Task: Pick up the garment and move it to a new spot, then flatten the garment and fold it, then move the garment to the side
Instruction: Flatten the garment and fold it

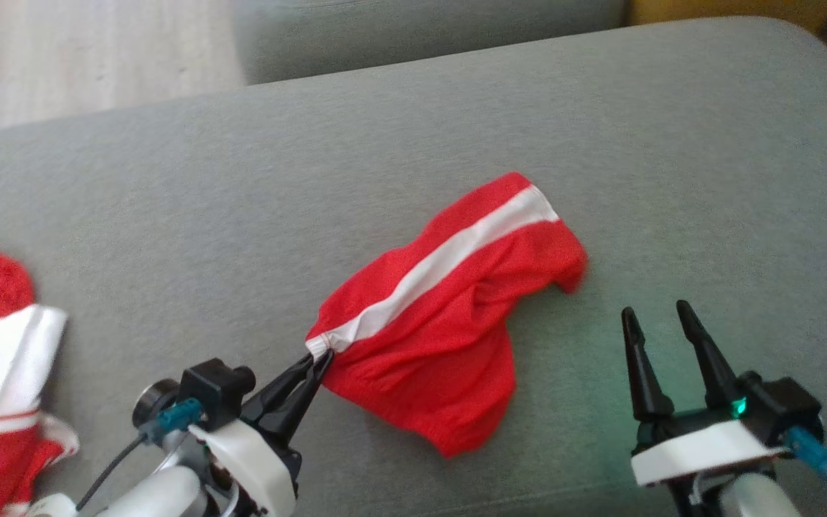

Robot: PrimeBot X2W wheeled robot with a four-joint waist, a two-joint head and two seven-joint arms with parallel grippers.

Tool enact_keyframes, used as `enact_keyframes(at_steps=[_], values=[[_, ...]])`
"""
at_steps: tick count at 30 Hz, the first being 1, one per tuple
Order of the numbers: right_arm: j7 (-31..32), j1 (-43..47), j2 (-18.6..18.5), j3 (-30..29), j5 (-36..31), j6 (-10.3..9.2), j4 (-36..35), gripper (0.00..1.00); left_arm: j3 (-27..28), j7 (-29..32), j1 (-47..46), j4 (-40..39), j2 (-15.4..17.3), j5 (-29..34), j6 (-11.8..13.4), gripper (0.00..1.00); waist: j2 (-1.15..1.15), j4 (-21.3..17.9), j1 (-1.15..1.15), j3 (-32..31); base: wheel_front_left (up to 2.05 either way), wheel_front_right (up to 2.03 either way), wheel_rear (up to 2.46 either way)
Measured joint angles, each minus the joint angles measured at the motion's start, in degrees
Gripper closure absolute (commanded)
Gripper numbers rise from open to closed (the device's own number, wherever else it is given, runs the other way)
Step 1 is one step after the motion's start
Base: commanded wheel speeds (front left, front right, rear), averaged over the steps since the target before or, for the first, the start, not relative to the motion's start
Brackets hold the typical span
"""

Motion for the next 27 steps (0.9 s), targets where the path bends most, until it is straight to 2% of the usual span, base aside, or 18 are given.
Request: enact_keyframes(at_steps=[2,5,9,12,16,19,25,26,27], values=[[-0.01,-1.33,-1.65,0.98,2.48,0.0,1.85,0.0,-0.13,-0.36,-0.02,-0.25,0.71,1.43,0.44,1.0,0.0,1.78,0.0,0.29,0.0,0.0,0.0],[0.26,-6.26,-6.16,5.21,7.65,0.0,7.33,0.0,-0.18,-0.36,-0.08,-0.1,0.99,2.23,0.48,1.0,0.0,4.34,0.0,0.92,0.0,0.0,0.0],[6.83,-17.09,-13.28,10.1,14.96,0.0,13.28,0.0,-0.18,-0.37,-1.2,0.62,1.03,3.55,0.93,1.0,0.0,7.18,0.0,2.33,0.0,0.0,0.0],[11.98,-24.12,-16.8,13.82,20.08,0.0,16.83,0.0,-0.14,-0.37,-3.6,1.63,1.02,5.03,0.96,1.0,0.0,8.88,0.01,3.67,0.0,0.0,0.0],[17.07,-27.63,-18.36,19.38,25.23,0.0,21.41,0.0,0.15,-0.38,-6.44,3.08,0.59,5.47,0.8,1.0,0.0,10.93,0.02,5.3,0.0,0.0,0.0],[19.48,-27.93,-18.66,23.16,26.61,0.0,25.29,0.0,0.11,-0.38,-7.35,4.01,-0.22,6.17,0.3,1.0,0.0,12.31,0.01,6.24,0.0,0.0,0.0],[18.8,-30.26,-18.61,26.47,29.05,0.0,29.62,0.0,0.05,-0.45,-8.2,5.22,-2.29,6.93,-0.66,1.0,0.0,14.16,0.01,7.27,0.0,0.0,0.0],[18.44,-30.76,-18.59,27.08,29.54,0.0,30.17,0.02,0.05,-0.45,-8.22,5.34,-2.43,6.98,-0.69,1.0,0.0,14.26,0.01,7.27,0.0,0.0,0.0],[18.07,-31.1,-18.59,27.78,29.89,0.0,30.63,0.22,0.08,-0.45,-8.22,5.53,-2.52,6.98,-0.91,1.0,0.0,14.3,0.01,7.22,0.0,0.0,0.0]])
